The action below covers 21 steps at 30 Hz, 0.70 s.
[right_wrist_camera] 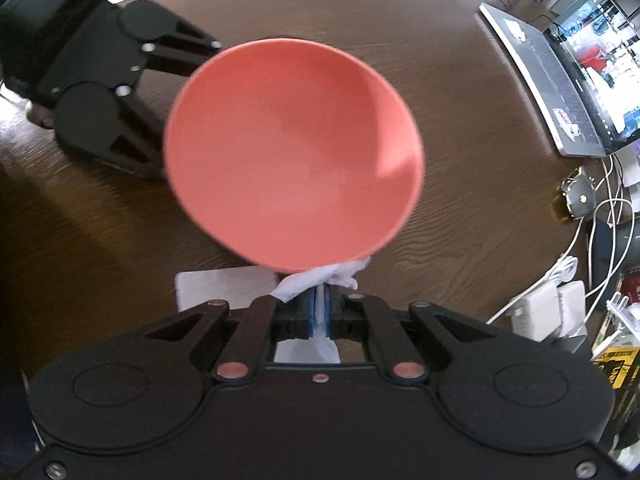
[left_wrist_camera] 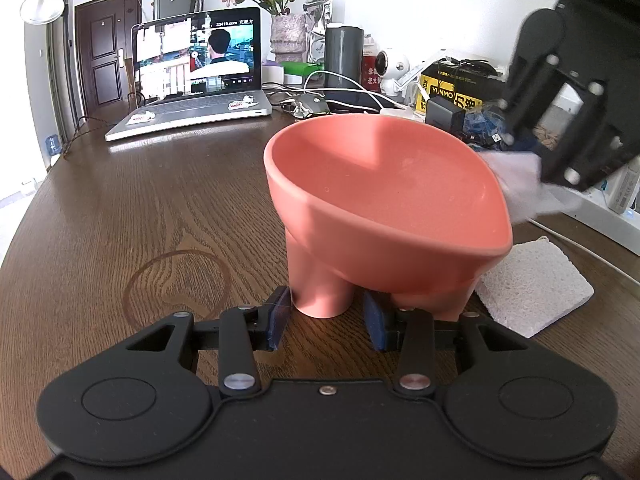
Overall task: Clean bowl
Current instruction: 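Wipe the bowl's outer wall near the sponge with the tissue, right gripper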
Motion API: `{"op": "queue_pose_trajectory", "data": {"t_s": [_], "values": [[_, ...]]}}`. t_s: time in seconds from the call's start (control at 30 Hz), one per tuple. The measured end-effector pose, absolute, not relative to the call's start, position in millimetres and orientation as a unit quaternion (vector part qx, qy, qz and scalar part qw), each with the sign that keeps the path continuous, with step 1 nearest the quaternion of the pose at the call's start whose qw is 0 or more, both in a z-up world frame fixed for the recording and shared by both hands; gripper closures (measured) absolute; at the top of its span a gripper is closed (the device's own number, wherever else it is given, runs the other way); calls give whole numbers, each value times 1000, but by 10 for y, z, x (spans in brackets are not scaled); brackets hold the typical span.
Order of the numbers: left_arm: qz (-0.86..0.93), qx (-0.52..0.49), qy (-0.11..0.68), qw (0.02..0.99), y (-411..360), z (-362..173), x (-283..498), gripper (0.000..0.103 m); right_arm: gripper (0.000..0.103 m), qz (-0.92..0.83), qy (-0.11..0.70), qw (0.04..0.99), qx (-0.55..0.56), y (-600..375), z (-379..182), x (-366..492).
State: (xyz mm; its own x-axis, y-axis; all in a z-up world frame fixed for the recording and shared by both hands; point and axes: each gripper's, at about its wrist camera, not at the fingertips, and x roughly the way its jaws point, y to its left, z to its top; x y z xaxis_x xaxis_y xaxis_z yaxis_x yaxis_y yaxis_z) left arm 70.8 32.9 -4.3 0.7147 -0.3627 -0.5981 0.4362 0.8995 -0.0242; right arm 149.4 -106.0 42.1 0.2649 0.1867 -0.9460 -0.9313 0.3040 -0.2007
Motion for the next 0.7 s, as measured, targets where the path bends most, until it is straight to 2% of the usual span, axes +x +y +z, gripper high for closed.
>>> {"op": "queue_pose_trajectory", "data": {"t_s": [0.37, 0.7], "values": [[-217, 63, 308, 924, 325, -46, 702, 63, 100, 444, 438, 672, -399, -758, 382, 1062], [-219, 59, 309, 924, 315, -48, 694, 63, 100, 449, 439, 684, -371, -509, 499, 1010]]}}
